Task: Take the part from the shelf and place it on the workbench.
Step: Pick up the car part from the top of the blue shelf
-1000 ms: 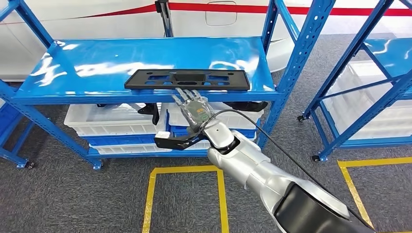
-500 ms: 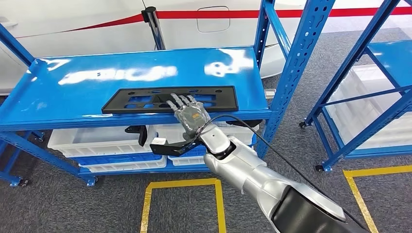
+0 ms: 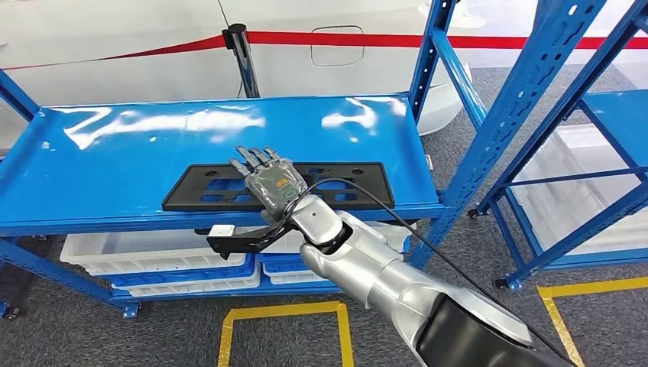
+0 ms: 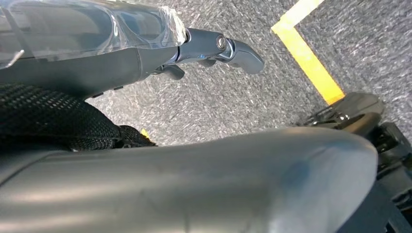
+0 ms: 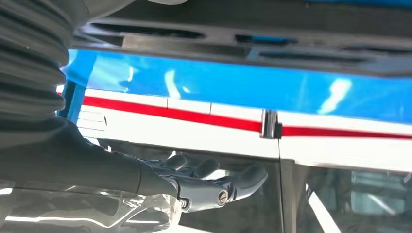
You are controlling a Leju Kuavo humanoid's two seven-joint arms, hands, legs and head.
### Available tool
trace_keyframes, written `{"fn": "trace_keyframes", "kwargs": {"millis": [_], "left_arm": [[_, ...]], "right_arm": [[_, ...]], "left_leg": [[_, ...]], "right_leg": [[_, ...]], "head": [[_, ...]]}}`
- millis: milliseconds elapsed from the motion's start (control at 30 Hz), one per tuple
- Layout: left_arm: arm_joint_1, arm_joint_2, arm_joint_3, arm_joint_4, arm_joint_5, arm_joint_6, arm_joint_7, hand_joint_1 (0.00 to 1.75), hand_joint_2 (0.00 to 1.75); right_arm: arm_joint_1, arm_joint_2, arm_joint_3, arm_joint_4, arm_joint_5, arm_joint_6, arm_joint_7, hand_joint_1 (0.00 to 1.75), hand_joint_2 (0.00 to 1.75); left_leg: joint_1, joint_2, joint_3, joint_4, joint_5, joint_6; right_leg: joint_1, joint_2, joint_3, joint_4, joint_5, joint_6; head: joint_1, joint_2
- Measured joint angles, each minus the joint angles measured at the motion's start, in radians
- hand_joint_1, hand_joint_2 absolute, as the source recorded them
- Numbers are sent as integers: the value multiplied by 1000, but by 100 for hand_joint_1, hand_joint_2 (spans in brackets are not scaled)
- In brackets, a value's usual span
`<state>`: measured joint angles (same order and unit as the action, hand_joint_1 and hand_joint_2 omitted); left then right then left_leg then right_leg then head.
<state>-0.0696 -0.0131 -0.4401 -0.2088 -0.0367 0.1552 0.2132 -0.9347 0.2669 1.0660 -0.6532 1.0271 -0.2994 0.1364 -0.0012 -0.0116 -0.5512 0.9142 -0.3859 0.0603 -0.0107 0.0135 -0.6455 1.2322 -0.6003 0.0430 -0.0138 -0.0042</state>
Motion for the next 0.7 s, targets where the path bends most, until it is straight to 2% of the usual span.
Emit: {"fn": "trace_keyframes", "kwargs": {"millis": [33, 67, 100, 133, 167, 200, 233, 267, 333, 400, 500, 533, 567, 600, 667, 700], "left_arm": [[1, 0, -1, 0, 2, -1, 0, 0, 0], [2, 0, -1, 0, 4, -2, -1, 0, 0], [2, 0, -1, 0, 6, -2, -1, 0, 0], [2, -1, -2, 0, 8, -3, -1, 0, 0], [2, -2, -2, 0, 9, -4, -2, 0, 0], [2, -2, -3, 0, 11, -4, -2, 0, 0], [2, -2, -3, 0, 12, -5, -2, 0, 0], [1, -2, -4, 0, 14, -5, -2, 0, 0], [1, -2, -5, 0, 18, -6, -2, 0, 0], [-1, -1, -5, 0, 20, -6, -2, 0, 0], [-6, -1, -6, 0, 20, -5, -3, 0, 0], [-7, -1, -7, 0, 21, -5, -3, 0, 0], [-9, -1, -7, 0, 21, -5, -3, 0, 0], [-10, -1, -7, 0, 21, -5, -3, 0, 0], [-10, 0, -8, 0, 21, -6, -3, 0, 0], [-10, 0, -9, 0, 22, -6, -3, 0, 0]], "right_arm": [[5, 0, 2, -2, -1, 2, 0, 0, 175], [8, -1, 3, -4, -1, 3, 0, 0, 175], [8, 0, 5, -8, -1, 3, 0, 0, 175], [7, 1, 7, -12, -1, 3, 0, 0, 175], [4, 1, 9, -15, -1, 3, 0, 0, 175], [3, 2, 10, -18, -2, 4, 0, 0, 175], [2, 4, 11, -21, -2, 4, 0, 0, 175], [1, 6, 12, -24, -3, 5, -1, 0, 175], [0, 10, 13, -32, -7, 7, -2, 0, 175], [-6, 16, 13, -40, -12, 14, -6, 0, 175], [-8, 20, 14, -46, -19, 28, -14, 0, 175], [-6, 20, 14, -46, -20, 31, -15, 0, 175], [-5, 20, 14, -46, -21, 32, -15, 0, 175], [-5, 20, 15, -47, -21, 33, -15, 0, 175], [-5, 21, 15, -50, -22, 38, -15, 0, 175], [-6, 21, 15, -52, -23, 40, -15, 0, 175]], "left_leg": [[0, -2, 9, 0, -8, 0], [0, -5, 19, 1, -16, -1], [-1, -8, 30, 1, -24, -3], [-1, -9, 42, 1, -33, -6], [-1, -10, 52, 2, -42, -9], [-2, -11, 58, 4, -50, -14], [-2, -11, 62, 6, -56, -20], [-2, -11, 63, 9, -58, -26], [-1, -10, 62, 22, -66, -35], [3, -8, 28, 89, -99, -46], [13, -6, -91, 295, -179, -66], [16, -6, -120, 334, -185, -69], [17, -5, -129, 331, -171, -71], [18, -5, -119, 289, -137, -71], [19, -2, -62, 136, -50, -67], [16, -1, -39, 74, -27, -63]], "right_leg": [[0, 0, -28, 24, -4, -1], [0, -1, -38, 10, 19, -3], [0, -1, -27, -48, 69, -6], [1, -2, -5, -129, 129, -9], [4, -2, 18, -201, 168, -12], [6, -2, 37, -252, 191, -16], [8, -3, 45, -275, 197, -21], [11, -3, 47, -276, 190, -27], [8, -4, 53, -278, 198, -39], [1, -4, 60, -280, 197, -47], [-1, -3, 62, -279, 192, -51], [-1, -3, 64, -279, 190, -51], [-1, -3, 66, -279, 188, -51], [-1, -3, 71, -279, 185, -49], [0, -2, 82, -279, 179, -44], [2, -1, 84, -279, 176, -40]], "head": [[0, 0], [0, 0], [0, 0], [0, 0], [-1, 0], [-1, 0], [-2, 0], [-2, 0], [-1, 0], [-4, 0], [-7, 0], [-7, 0], [-7, 0], [-7, 0], [-7, 0], [-7, 0]]}}
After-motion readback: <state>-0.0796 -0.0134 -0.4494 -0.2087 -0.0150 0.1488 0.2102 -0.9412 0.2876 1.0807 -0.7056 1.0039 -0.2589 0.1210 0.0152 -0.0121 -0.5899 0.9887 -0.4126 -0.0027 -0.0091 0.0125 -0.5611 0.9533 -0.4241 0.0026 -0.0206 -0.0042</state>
